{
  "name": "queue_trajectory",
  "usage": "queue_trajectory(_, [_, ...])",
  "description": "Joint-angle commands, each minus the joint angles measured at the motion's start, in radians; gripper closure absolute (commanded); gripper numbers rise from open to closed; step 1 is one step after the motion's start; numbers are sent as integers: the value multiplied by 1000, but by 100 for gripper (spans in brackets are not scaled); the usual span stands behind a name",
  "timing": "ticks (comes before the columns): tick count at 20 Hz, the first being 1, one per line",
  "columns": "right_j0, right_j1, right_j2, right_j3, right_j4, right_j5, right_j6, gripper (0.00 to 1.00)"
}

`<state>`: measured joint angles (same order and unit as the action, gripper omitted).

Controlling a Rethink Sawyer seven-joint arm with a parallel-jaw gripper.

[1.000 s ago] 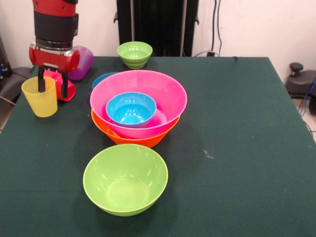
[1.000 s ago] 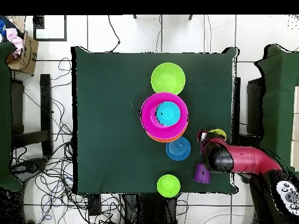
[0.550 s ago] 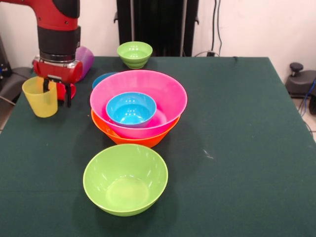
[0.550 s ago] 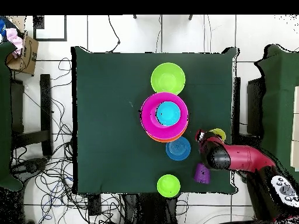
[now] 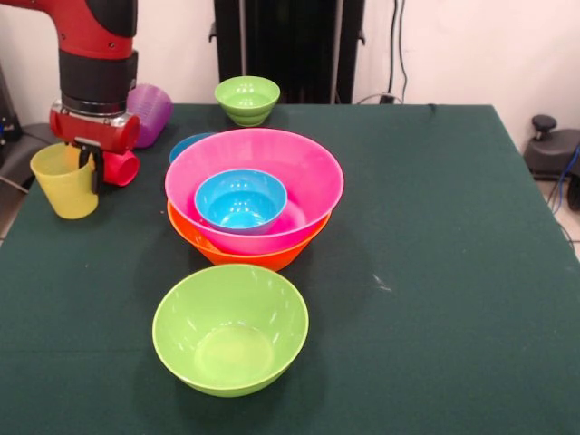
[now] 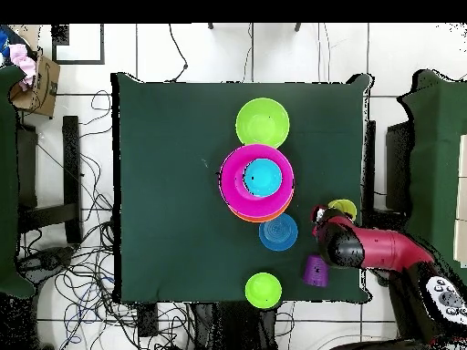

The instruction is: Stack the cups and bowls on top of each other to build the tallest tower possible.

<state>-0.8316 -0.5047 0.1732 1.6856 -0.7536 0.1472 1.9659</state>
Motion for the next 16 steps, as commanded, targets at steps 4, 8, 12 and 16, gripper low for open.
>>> queue_trajectory(4, [47,-45,59,-25,-20,61,-46,100])
queue_trajectory(8, [29,-221,120,58,54,171,-106,100])
queue_trajectory(12, [18,-334,174,88,127,285,-169,100])
queue_trajectory(16, [58,-352,175,54,175,384,-152,100])
